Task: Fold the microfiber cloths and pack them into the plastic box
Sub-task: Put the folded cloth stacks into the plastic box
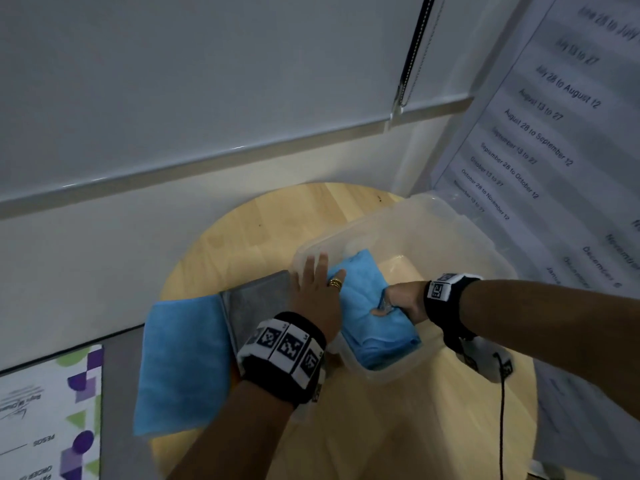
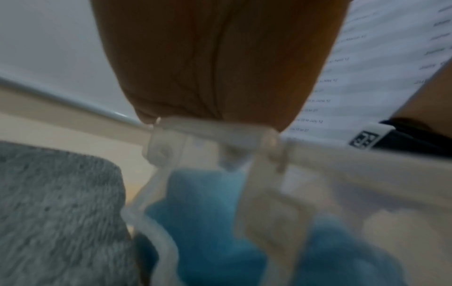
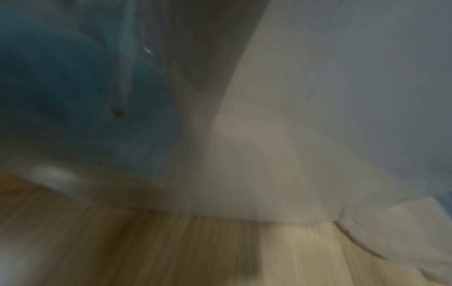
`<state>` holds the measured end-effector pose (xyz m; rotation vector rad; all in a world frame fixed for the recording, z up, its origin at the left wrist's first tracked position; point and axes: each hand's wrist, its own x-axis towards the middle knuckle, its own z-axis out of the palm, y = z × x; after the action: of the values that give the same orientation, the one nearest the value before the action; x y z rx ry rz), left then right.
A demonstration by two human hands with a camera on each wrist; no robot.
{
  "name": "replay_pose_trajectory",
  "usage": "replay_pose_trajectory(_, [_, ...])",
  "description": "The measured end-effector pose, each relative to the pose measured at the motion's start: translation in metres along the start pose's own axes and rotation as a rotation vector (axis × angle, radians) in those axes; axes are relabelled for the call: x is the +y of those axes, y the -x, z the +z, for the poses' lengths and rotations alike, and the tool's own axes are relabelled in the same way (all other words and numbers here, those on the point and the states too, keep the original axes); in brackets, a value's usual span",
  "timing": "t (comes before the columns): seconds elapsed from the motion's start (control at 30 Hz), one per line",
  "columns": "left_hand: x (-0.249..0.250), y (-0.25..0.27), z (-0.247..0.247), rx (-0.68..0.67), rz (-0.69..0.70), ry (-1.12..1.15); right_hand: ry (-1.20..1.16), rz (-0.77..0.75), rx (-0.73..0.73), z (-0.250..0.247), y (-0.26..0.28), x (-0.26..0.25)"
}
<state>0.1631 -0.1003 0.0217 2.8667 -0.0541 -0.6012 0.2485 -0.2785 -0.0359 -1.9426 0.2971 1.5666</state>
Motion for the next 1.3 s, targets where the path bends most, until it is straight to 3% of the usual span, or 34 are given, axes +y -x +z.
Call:
replay_pose_trajectory(0.13, [0.006,-0.001,0.004,0.017,-0.013,-0.012,0.148,0.026,0.065,0.014,-0.005,0.001])
replay_pose_trajectory(0.3, [0.006,0.0,0.002,-0.001,-0.017,-0.008,0.354,-0.143,0.209,0.018,-0.011,0.006])
replay_pose_trajectory(0.43, [0.004,0.001,0.001,0.003,-0.006,-0.003,0.513,0.032,0.439,0.014,0.004,0.001])
replay_pose_trajectory(0.5, [0.004,0.001,0.002,0.026,-0.004,-0.014,0.542,0.049,0.472,0.008,0.023,0.002])
replay_pose_trajectory(0.7, [0.004,0.003,0.004,0.104,-0.016,0.026,1.047,-0.121,0.411,0.004,0.11,-0.012])
replay_pose_trajectory(0.83, [0.003,0.006,0.005,0.169,-0.005,0.148,1.29,-0.32,0.418,0.019,0.131,-0.047])
replay_pose_trajectory(0.97, [-0.013,0.007,0.005,0.207,0.08,0.237,1.398,-0.46,0.46,0.034,0.103,-0.078])
replay_pose_trajectory(1.03, [-0.02,0.008,0.009,0.234,0.09,0.247,1.453,-0.406,0.399,0.038,0.078,-0.077])
replay_pose_trajectory(1.13, [-0.023,0.008,0.016,0.25,0.095,0.234,1.579,-0.227,0.196,0.034,0.037,-0.059])
replay_pose_trajectory(1.3, [-0.027,0.006,0.015,0.173,0.133,0.196,1.645,-0.226,0.228,0.038,-0.013,-0.042])
